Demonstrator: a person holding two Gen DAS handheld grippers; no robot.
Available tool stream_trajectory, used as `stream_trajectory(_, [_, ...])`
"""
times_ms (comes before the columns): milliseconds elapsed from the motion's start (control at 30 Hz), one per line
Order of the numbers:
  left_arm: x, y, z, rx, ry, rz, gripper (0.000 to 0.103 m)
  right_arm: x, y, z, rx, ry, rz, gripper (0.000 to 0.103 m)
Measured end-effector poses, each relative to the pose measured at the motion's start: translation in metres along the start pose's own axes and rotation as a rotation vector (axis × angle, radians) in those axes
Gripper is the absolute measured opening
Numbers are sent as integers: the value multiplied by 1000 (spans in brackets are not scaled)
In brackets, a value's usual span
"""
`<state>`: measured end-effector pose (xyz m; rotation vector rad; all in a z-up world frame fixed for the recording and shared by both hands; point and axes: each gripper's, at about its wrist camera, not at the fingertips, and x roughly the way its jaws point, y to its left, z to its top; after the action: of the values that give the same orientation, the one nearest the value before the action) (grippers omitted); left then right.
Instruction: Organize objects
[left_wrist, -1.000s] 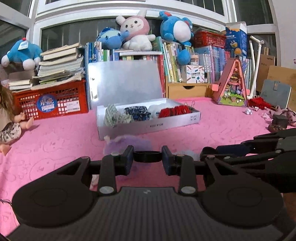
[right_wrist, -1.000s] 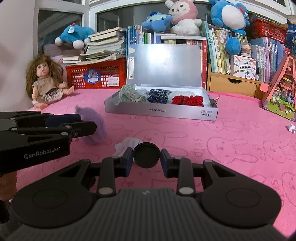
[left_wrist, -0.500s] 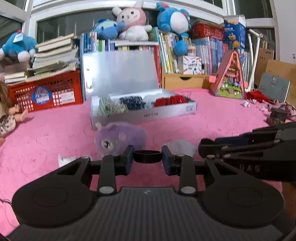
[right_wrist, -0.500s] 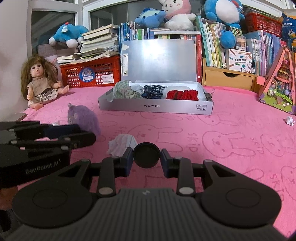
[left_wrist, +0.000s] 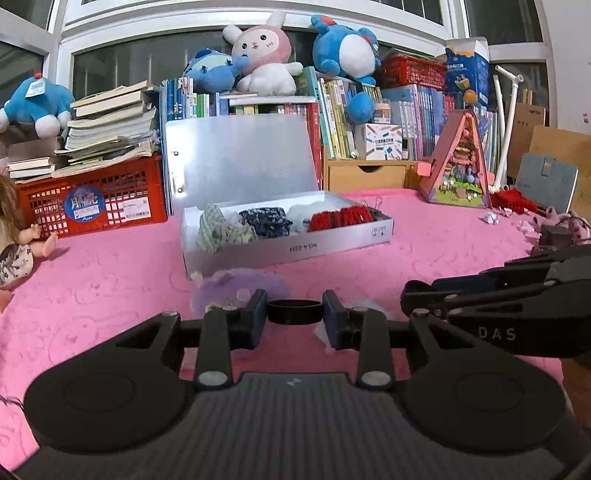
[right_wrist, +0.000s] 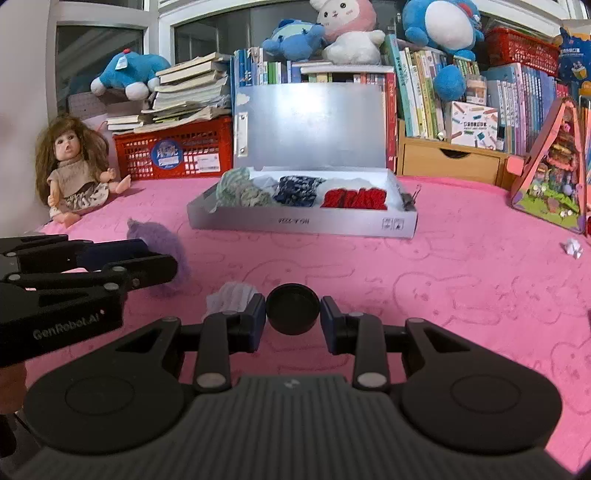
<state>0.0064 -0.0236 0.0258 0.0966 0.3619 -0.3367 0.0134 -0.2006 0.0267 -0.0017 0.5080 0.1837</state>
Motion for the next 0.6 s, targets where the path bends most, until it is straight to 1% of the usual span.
stream_trajectory(300, [4,9,32,-6,-52,5,38,-2,-14,32,7,-50,-34,37])
stream_trajectory(467, [10,9,42,-12,-62,-2,38,0,-24,46,46,-61,-38,37])
stream_trajectory(600, [17,8,48,-18,-61,-3,38,1,-30,50,65,-61,-43,37])
